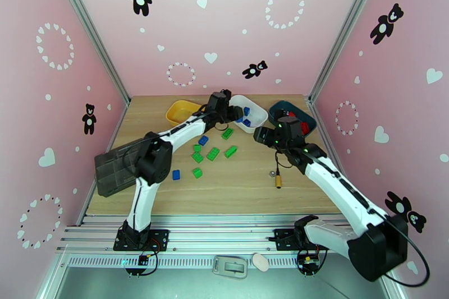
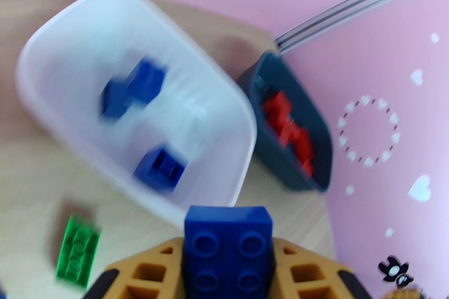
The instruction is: Sort the legos into containers by color
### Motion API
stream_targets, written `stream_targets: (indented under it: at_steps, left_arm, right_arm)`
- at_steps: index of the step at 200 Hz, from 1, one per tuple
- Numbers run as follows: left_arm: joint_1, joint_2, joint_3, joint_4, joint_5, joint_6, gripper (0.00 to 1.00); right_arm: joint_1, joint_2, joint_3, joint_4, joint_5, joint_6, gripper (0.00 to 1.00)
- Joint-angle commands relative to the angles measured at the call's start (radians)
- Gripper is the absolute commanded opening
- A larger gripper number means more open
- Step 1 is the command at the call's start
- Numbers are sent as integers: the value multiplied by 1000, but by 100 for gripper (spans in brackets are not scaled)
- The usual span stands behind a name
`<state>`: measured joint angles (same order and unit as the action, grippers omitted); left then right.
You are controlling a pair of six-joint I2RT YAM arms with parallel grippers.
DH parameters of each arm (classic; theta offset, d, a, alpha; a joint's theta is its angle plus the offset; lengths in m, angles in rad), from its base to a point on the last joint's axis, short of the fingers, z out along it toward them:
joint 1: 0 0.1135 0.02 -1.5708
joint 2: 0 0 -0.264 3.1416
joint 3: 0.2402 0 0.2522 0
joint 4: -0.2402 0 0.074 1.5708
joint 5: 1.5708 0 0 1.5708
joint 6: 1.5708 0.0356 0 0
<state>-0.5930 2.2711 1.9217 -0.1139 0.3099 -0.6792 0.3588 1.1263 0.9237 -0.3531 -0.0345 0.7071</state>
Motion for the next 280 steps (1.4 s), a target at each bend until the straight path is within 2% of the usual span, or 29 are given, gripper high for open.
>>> stream_targets:
  at_steps: [1,28,35,58,77,123,155,225,280]
  left_arm:
    - [-8,102,155,4,25,-37,31]
    - [-12,270,412,-77,38,-67,36]
    - [-14,309,487,-115,45,-68,41]
    - [-24,407,674,-207,52,-60,71]
    - [-32,373,647,-219,32,-28,81]
    - [-41,92,271,-111,-37,46,83]
    - [-50,-159,-37,-78,-163,95,83]
    - [-57,-594,-575,-279,-504,124,86]
    - [-56,-919,-926,-449,-649,83,86]
  right_arm:
    - [-2,-49,-39,-46,-2,10,72]
    - [-2,-81,-72,-52,-6,24,72]
    - [-3,-85,-77,-54,-7,25,72]
    - [-2,-95,-80,-59,-4,25,72]
    - [-2,-93,-80,-60,-5,23,73]
    - [-1,-72,-84,-53,-16,12,72]
    - [30,-50,-83,-44,2,-6,71]
    - [205,74,-47,26,52,-58,71]
    - [332,204,32,38,100,-67,69]
